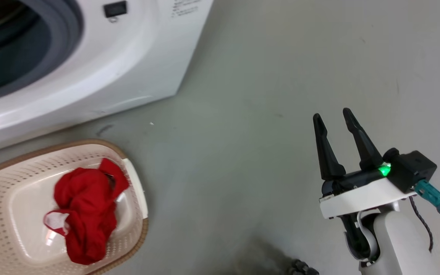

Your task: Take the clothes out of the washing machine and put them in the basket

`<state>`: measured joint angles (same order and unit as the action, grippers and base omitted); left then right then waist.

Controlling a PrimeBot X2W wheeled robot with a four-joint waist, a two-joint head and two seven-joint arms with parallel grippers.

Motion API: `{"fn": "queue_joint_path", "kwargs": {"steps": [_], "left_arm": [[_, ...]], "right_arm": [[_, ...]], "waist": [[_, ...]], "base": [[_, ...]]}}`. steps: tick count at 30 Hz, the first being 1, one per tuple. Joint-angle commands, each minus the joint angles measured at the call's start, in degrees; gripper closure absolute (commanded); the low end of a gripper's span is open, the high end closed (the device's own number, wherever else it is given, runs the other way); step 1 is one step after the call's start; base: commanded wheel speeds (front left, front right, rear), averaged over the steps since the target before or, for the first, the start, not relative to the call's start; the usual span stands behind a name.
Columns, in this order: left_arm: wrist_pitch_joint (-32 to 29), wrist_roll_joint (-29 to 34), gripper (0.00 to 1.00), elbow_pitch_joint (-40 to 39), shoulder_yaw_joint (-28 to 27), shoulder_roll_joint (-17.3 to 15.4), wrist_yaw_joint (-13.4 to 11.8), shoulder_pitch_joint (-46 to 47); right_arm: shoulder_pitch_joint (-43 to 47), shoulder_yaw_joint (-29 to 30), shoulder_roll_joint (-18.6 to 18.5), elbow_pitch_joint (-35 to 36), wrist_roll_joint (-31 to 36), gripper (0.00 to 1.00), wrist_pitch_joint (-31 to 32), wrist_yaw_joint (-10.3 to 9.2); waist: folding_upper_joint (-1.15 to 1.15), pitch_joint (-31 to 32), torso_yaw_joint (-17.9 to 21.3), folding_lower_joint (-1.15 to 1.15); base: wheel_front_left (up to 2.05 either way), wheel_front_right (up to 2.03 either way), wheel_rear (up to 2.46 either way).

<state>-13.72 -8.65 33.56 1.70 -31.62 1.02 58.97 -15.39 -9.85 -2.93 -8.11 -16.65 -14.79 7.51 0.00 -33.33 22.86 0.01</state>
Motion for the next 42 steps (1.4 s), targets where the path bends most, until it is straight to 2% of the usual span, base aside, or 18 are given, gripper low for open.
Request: {"fn": "queue_joint_path", "kwargs": {"steps": [1, 9, 16, 21, 30, 31, 32, 33, 34, 42], "left_arm": [[-2.4, 0.5, 0.0, 0.6, 0.0, -1.6, 0.4, 2.5], [-18.8, 2.3, 0.0, 1.0, 1.6, -8.3, 2.0, 12.6], [-30.0, 4.4, 0.0, -3.2, 3.3, -11.8, 1.9, 16.6], [-33.9, 5.5, 0.0, -5.4, 4.3, -12.8, 1.5, 17.8], [-36.0, 5.3, 0.0, -5.7, 4.1, -13.6, -0.4, 16.5], [-36.3, 5.2, 0.45, -5.6, 4.1, -13.7, -0.6, 16.4], [-36.1, 5.2, 0.58, -5.8, 4.0, -13.7, -0.9, 16.3], [-36.2, 5.1, 0.82, -5.7, 4.0, -13.8, -1.1, 16.1], [-36.3, 5.1, 1.0, -5.6, 4.0, -13.8, -1.2, 16.0], [-31.1, 5.9, 1.0, -6.8, 3.7, -15.3, -3.3, 15.2]], "right_arm": [[-1.8, -0.7, 0.1, -0.5, -0.8, 0.0, -0.3, -0.04], [-4.4, -3.3, 0.1, 0.3, -4.0, 0.0, -0.4, -0.04], [-4.9, -4.9, 0.1, 0.2, -5.5, 0.0, -0.4, -0.04], [-4.8, -5.0, 0.1, 0.7, -6.0, 0.0, -0.4, -0.04], [-4.0, -5.4, 0.1, 1.6, -6.1, 0.0, -0.4, -0.04], [-3.9, -5.5, 0.1, 1.6, -6.1, 0.0, -0.4, -0.04], [-3.9, -5.5, 0.1, 1.6, -6.1, 0.0, -0.4, -0.04], [-3.9, -5.6, 0.1, 1.5, -6.1, 0.0, -0.4, -0.04], [-3.9, -5.7, 0.1, 1.5, -6.0, 0.0, -0.4, -0.04], [-4.7, -6.0, 0.1, 1.4, -5.9, 0.0, -0.4, -0.04]], "waist": [[0.0, -3.8, 3.4, -0.01], [0.0, -9.4, 7.0, -0.01], [0.0, -13.2, 8.7, -0.01], [0.0, -14.9, 8.6, -0.01], [0.0, -16.2, 8.5, -0.01], [0.0, -16.4, 8.5, -0.01], [0.0, -16.5, 8.5, -0.01], [0.0, -16.5, 8.5, -0.01], [0.0, -16.5, 8.5, -0.01], [0.0, -16.1, 8.7, -0.01]], "base": [[0.0, 0.0, 0.0], [0.0, 0.0, 0.0], [0.0, 0.0, 0.0], [0.0, 0.0, 0.0], [0.0, 0.0, 0.0], [0.0, 0.0, 0.0], [0.0, 0.0, 0.0], [0.0, 0.0, 0.0], [0.0, 0.0, 0.0], [0.0, 0.0, 0.0]]}}
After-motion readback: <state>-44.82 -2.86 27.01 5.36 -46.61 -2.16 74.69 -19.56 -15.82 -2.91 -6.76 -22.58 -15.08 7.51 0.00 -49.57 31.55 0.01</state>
